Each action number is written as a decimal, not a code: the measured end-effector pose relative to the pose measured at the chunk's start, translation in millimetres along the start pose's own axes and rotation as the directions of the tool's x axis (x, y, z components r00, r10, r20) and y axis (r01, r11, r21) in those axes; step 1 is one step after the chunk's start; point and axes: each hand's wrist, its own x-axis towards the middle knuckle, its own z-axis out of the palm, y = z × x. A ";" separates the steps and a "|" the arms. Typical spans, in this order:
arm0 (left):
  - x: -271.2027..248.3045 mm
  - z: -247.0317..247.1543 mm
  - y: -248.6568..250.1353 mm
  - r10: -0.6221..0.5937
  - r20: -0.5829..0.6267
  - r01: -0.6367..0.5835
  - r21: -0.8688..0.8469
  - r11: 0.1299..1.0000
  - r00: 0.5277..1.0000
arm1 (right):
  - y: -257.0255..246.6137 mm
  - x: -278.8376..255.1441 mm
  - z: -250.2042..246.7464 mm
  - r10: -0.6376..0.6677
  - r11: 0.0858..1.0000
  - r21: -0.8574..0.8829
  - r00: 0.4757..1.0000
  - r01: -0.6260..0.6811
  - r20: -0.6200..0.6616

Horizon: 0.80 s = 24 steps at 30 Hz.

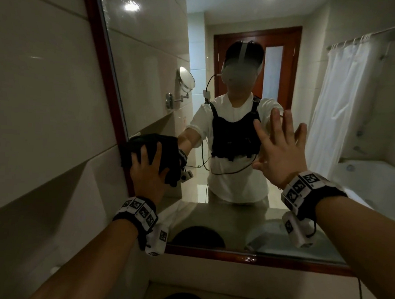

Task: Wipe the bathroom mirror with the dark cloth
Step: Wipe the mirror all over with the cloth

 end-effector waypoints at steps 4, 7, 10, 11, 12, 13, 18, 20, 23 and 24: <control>-0.2 0.8 31.5 0.030 0.032 -0.030 -0.012 0.999 0.999 | 0.9 0.4 0.7 -0.011 1.000 0.013 1.000 0.011 -0.010; -2.1 1.1 74.7 0.138 0.017 -0.138 -0.014 0.990 0.990 | 1.0 0.0 1.2 -0.007 1.000 0.019 1.000 0.008 -0.013; -1.9 -2.0 104.8 0.237 -0.019 -0.237 0.006 0.971 0.971 | 1.7 -0.9 1.0 -0.012 1.000 0.022 1.000 0.012 -0.014; -1.3 -2.8 107.4 0.256 -0.026 -0.255 0.016 0.967 0.966 | 2.1 -1.0 0.5 -0.014 1.000 0.023 1.000 0.015 -0.015; -0.9 -2.9 106.7 0.269 -0.026 -0.268 0.026 0.963 0.963 | 2.2 -1.1 0.0 -0.015 1.000 0.025 1.000 0.016 -0.018; -0.6 -2.1 103.6 0.282 -0.023 -0.282 0.036 0.959 0.959 | 2.1 -1.2 -0.2 -0.015 1.000 0.026 1.000 0.015 -0.019; 0.8 3.5 82.6 0.316 0.007 -0.316 0.070 0.946 0.949 | 1.0 -2.3 -1.2 -0.014 1.000 0.026 1.000 0.015 -0.022; 0.6 3.8 71.6 0.267 0.019 -0.267 0.071 0.961 0.964 | 1.3 -2.8 -1.1 -0.015 1.000 0.020 0.999 0.016 -0.029; 1.5 1.5 46.3 0.132 0.056 -0.135 0.051 0.990 0.990 | 2.3 -3.1 -1.1 -0.016 1.000 0.015 0.999 0.017 -0.030; 1.8 -0.2 36.1 0.093 0.075 -0.096 0.040 0.995 0.993 | 2.9 -3.0 -1.2 -0.016 1.000 0.011 0.999 0.016 -0.030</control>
